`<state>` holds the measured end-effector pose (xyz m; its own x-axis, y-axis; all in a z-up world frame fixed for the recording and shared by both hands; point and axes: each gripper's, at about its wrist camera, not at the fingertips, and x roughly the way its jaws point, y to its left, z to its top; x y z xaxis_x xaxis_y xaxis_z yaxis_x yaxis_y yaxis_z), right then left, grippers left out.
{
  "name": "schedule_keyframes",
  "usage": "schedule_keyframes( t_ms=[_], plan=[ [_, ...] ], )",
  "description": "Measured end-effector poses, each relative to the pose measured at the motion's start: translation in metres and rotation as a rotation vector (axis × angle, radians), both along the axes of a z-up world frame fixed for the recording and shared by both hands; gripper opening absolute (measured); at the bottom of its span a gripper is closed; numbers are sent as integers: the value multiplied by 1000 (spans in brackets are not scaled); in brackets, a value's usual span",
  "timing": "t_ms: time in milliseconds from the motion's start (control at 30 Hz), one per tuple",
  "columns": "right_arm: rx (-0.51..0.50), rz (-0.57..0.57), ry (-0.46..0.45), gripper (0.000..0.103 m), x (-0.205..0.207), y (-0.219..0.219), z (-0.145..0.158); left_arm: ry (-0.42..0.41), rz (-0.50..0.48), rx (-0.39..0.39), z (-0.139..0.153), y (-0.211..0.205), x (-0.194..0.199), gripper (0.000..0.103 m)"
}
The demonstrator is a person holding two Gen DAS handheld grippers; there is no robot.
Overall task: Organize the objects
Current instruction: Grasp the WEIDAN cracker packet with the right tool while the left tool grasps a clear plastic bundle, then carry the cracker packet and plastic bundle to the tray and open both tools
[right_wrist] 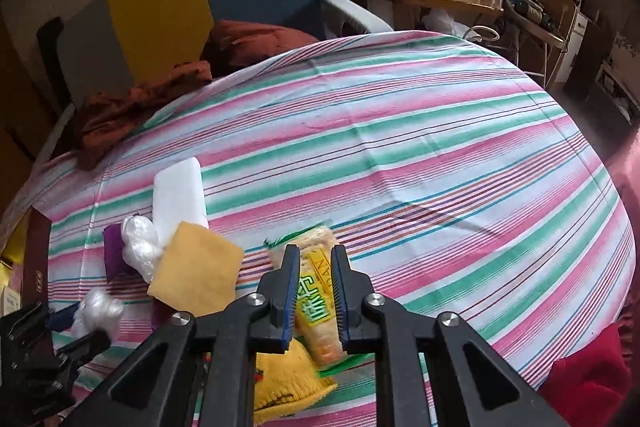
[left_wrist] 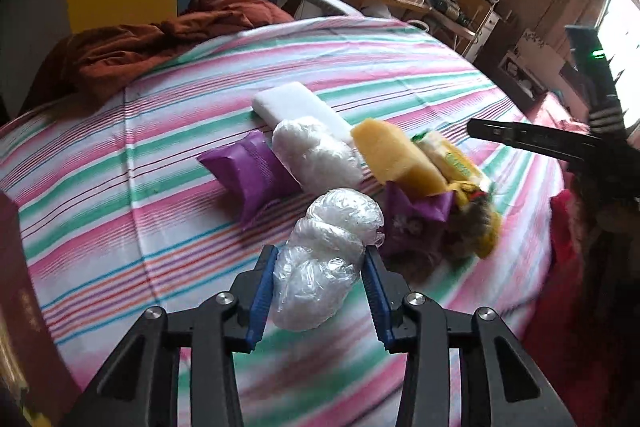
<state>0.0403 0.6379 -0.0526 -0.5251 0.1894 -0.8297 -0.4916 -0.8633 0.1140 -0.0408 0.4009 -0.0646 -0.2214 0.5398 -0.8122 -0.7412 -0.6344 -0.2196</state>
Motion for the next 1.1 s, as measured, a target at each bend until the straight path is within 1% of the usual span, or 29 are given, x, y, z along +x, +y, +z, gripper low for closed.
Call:
schedule_keyframes(
  t_ms=[33, 133, 200, 233, 267, 300, 333, 367, 400, 500, 533, 567, 633, 667, 733, 767, 833, 900, 1000, 1100],
  plan=[
    [-6, -5, 9, 10, 1, 1, 1, 4, 1, 8, 3, -5, 3, 43],
    [-26, -20, 34, 10, 5, 5, 4, 3, 3, 37, 16, -18, 12, 43],
    [-32, -35, 20, 10, 4, 7, 2, 9, 7, 43, 23, -24, 16, 43],
    [-68, -25, 21, 10, 4, 9, -1, 7, 7, 51, 26, -28, 18, 43],
    [-90, -24, 19, 15, 5, 10, -3, 8, 7, 57, 29, -31, 21, 43],
    [-75, -28, 14, 22, 4, 10, -2, 13, 6, 62, 32, -32, 22, 43],
    [-74, -28, 14, 42, 4, 10, -2, 17, 4, 68, 34, -35, 23, 43],
    [-86, -29, 7, 57, 4, 11, -4, 18, 2, 72, 36, -37, 25, 43],
    [-89, -30, -16, 59, 1, 11, -8, 19, 0, 74, 38, -39, 27, 43],
    [-70, 11, -99, 60, -10, 6, -19, 23, -1, 82, 43, -48, 31, 43],
    [-68, 31, -136, 63, -14, 4, -25, 20, -1, 86, 44, -52, 31, 43],
    [-51, 38, -176, 64, -18, 2, -31, 19, 1, 89, 45, -55, 32, 43],
    [24, 41, -252, 64, -25, -1, -41, 19, 10, 96, 47, -61, 32, 43],
    [40, 52, -277, 64, -28, -1, -46, 18, 12, 99, 47, -64, 32, 43],
    [41, 59, -297, 63, -32, 1, -53, 18, 21, 104, 48, -69, 32, 43],
    [43, 60, -287, 52, -32, 3, -53, 17, 24, 107, 48, -71, 32, 43],
    [34, 61, -276, 49, -32, 5, -52, 21, 32, 112, 49, -76, 33, 43],
    [47, 62, -273, 48, -31, 3, -51, 21, 41, 119, 50, -81, 33, 43],
    [76, 9, -243, 48, -25, 8, -42, 32, 55, 130, 55, -91, 35, 43],
    [72, -96, -146, 48, -11, 23, -24, 51, 83, 143, 63, -106, 35, 43]
  ],
)
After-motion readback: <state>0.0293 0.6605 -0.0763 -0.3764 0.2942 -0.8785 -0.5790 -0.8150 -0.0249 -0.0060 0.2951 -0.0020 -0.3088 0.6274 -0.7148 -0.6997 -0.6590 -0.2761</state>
